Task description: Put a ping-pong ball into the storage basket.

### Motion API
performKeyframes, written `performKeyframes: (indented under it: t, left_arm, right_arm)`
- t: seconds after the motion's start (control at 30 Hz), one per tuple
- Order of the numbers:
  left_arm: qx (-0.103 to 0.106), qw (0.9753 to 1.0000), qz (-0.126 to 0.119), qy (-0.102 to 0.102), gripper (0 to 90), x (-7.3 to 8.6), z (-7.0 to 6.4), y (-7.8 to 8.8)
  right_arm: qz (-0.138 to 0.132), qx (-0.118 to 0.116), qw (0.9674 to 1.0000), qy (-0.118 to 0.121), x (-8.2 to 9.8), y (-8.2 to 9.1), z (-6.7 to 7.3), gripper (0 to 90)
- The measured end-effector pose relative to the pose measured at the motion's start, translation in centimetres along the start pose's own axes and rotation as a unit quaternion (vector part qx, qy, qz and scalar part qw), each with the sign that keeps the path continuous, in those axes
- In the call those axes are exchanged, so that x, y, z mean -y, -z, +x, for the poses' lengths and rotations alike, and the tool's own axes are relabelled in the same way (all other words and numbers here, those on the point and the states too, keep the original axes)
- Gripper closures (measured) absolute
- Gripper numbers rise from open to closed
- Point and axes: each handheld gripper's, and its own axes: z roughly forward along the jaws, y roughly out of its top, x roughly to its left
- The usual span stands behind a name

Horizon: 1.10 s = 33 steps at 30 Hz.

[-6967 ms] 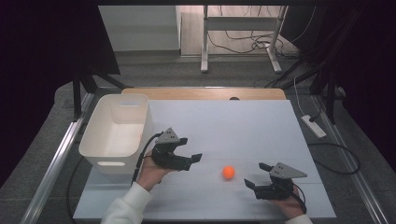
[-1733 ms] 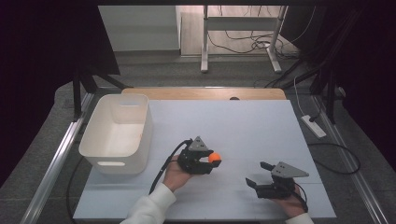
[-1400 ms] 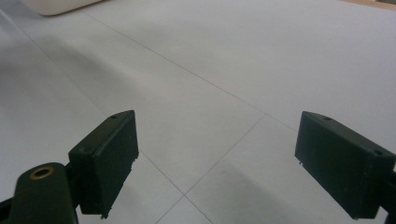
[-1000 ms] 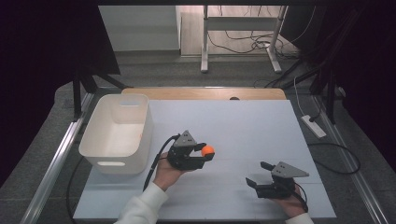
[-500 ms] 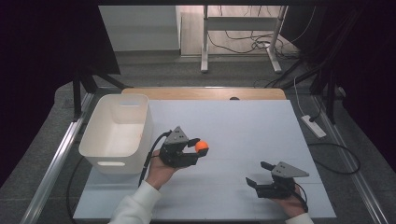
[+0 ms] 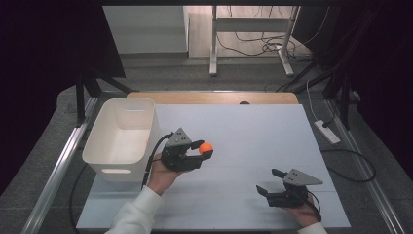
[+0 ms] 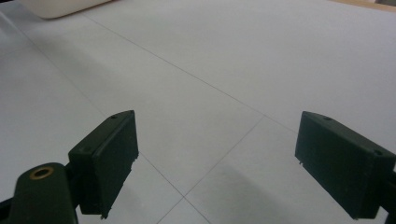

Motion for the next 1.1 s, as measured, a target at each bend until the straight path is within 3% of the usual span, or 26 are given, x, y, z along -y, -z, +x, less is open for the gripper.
performKeyframes:
  t: [0.33,1.1]
  left_arm:
    - [-0.013,0.9997,-0.022,0.002,50.7,-0.6,0.3,1.3]
    - [-0.028,0.9986,-0.045,0.002,50.7,-1.5,1.1,3.1]
  right_arm:
    - [0.000,0.001,1.0000,-0.001,0.0,0.0,0.0,13.0]
    - [0.002,0.000,1.0000,0.001,0.0,0.0,0.0,13.0]
